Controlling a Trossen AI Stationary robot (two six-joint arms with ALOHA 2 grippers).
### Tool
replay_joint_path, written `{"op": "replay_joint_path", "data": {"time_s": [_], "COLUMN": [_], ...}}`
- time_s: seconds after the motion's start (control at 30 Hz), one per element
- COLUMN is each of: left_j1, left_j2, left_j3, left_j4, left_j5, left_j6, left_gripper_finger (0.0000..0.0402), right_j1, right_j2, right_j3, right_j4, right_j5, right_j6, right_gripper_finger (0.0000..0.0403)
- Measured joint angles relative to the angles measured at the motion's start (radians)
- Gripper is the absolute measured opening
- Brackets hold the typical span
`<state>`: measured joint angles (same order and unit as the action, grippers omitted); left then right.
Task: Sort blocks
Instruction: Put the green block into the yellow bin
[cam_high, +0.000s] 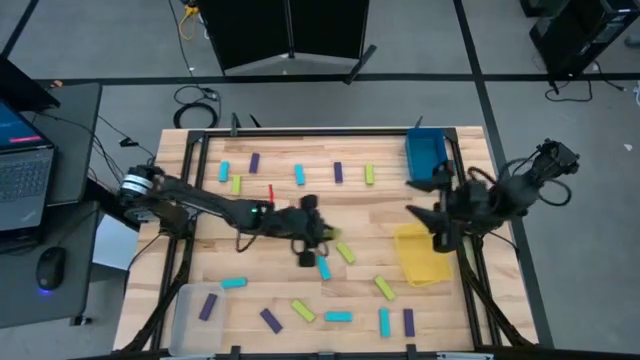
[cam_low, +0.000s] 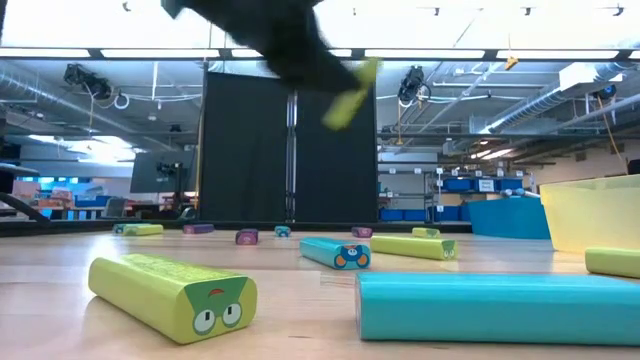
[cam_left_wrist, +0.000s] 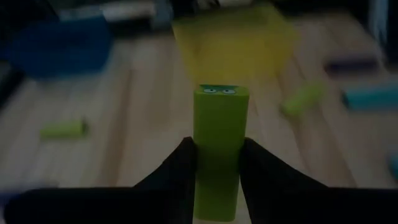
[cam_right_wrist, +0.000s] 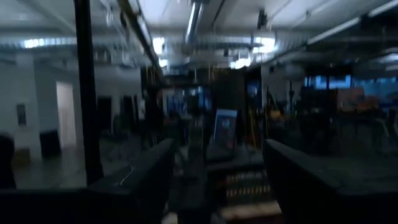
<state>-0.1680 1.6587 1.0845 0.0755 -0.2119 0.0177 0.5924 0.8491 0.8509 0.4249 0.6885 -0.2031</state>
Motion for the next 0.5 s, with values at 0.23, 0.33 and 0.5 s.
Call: {"op": "replay_joint_path", "data": {"time_s": [0.23, 0.33, 0.5], "left_j1": [0.04, 0.052, 0.067], "left_j2": [0.291, 0.408, 0.591], "left_j3": [0.268, 0.405, 0.644], "left_j4": [0.169, 0.196, 0.187], "left_j5": [0.045, 0.096, 0.19], "left_j6": [-0.023, -0.039, -0.056], "left_gripper_finger": [0.0099, 0.0099, 0.0099], "right_j1": [0.005, 0.005, 0.005], "right_j2": [-0.043, -0.041, -0.036], "right_j3": [0.0, 0.0, 0.0], "right_j4": [0.063, 0.057, 0.06], "right_j5": [-0.001, -0.001, -0.001], "right_j6": [-0.047, -0.047, -0.055], "right_gripper_finger": [0.0278, 0.0283, 0.0286]}}
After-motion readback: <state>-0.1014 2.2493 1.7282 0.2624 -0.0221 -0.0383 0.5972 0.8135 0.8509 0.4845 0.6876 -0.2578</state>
